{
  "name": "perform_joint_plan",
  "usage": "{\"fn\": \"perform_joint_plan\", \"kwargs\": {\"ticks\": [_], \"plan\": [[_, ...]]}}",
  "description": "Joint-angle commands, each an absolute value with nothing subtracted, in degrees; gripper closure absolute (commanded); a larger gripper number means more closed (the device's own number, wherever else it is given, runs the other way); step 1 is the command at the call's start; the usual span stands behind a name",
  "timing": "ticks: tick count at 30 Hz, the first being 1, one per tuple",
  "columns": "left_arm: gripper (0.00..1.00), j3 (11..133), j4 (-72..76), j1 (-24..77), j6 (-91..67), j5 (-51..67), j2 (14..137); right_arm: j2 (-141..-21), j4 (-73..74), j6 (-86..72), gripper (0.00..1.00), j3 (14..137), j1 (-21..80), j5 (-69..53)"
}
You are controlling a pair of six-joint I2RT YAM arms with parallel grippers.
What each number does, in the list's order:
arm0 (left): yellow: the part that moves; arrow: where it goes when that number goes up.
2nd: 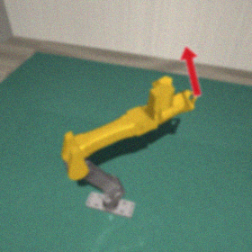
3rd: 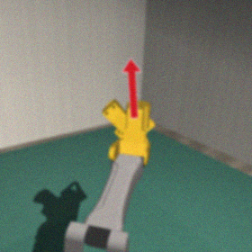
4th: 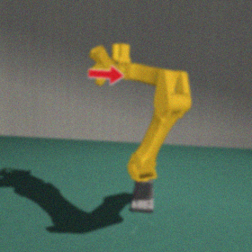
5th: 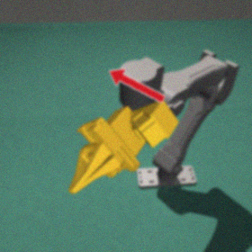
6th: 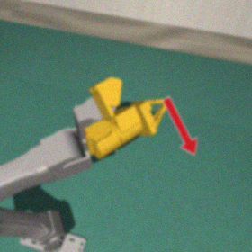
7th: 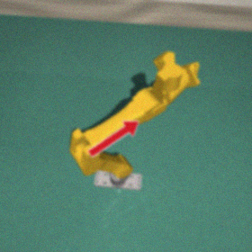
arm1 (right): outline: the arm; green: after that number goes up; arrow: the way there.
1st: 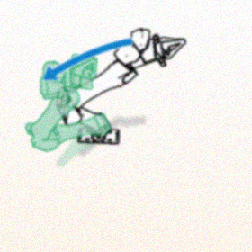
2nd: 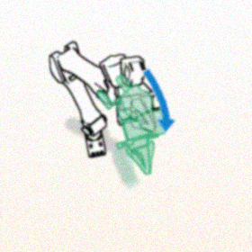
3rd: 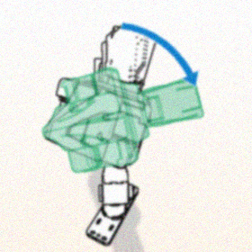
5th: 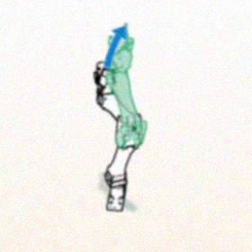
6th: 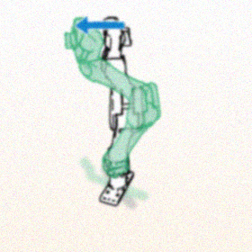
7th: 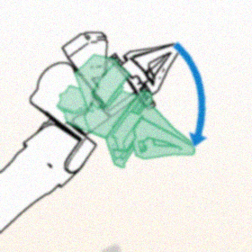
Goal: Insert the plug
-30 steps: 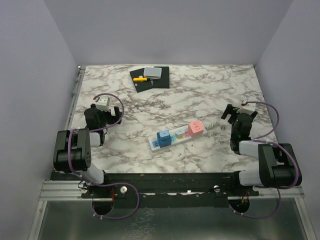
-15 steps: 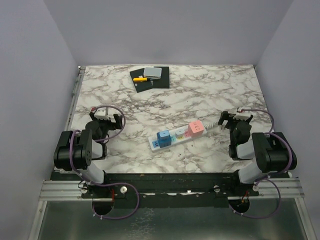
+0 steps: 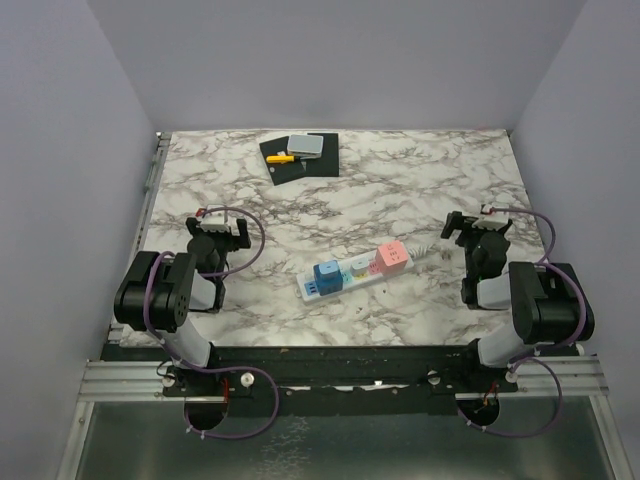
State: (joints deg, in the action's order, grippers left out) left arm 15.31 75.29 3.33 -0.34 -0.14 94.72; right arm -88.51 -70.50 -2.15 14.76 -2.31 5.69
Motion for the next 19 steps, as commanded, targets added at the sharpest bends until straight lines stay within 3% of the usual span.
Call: {"fn": "perform_joint_plan", "kwargs": {"ticks": [1, 19], "plan": [[0.01, 14.9, 74.3, 3.2, 0.2, -2.7, 94.5, -88.5, -70.4, -2.6, 0.00, 14.3, -2.7, 3.5], [0.01, 15.0, 74.2, 3.2, 0.2, -2.9, 94.6, -88.6, -71.0, -2.1, 0.00, 14.1, -2.6, 3.4]]}}
